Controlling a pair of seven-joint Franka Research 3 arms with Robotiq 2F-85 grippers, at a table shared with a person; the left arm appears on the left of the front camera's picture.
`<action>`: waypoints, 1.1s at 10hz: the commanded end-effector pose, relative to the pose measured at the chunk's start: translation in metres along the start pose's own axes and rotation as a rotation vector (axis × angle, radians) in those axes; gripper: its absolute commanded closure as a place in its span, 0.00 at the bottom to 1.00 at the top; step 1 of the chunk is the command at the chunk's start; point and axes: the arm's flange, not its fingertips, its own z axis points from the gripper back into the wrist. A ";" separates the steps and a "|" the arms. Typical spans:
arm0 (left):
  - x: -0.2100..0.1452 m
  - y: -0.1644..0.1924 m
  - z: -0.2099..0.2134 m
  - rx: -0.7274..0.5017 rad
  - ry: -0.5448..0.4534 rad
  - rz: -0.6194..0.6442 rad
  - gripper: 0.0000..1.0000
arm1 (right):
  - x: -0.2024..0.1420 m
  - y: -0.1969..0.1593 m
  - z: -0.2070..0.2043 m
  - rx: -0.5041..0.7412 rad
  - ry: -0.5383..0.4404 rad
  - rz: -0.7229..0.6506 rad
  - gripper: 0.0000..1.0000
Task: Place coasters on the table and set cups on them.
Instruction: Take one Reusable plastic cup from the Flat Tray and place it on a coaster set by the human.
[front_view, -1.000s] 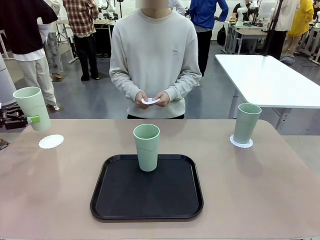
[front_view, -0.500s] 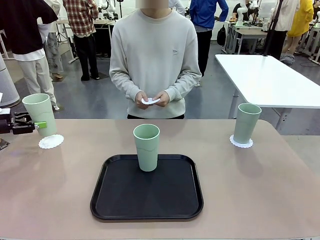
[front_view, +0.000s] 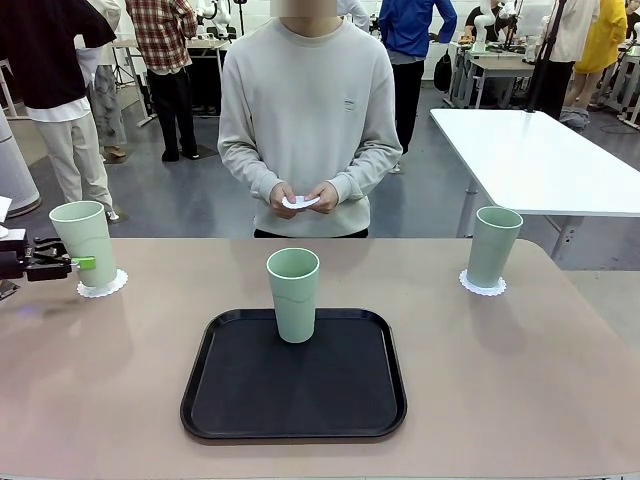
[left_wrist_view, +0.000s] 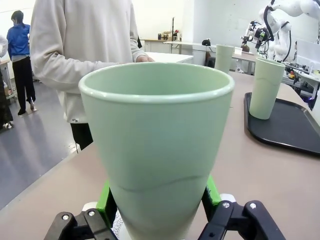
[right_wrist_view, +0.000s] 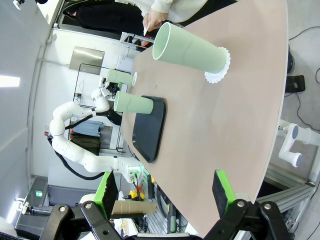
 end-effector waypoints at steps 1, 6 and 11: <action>-0.004 -0.004 0.002 -0.031 -0.024 -0.003 0.16 | 0.001 0.001 0.001 0.006 0.007 0.003 0.00; -0.003 -0.002 -0.002 -0.014 -0.013 0.009 0.16 | 0.001 0.001 0.001 0.006 0.007 0.003 0.00; -0.003 -0.002 -0.002 -0.014 -0.013 0.009 0.16 | 0.001 0.001 0.001 0.006 0.007 0.003 0.00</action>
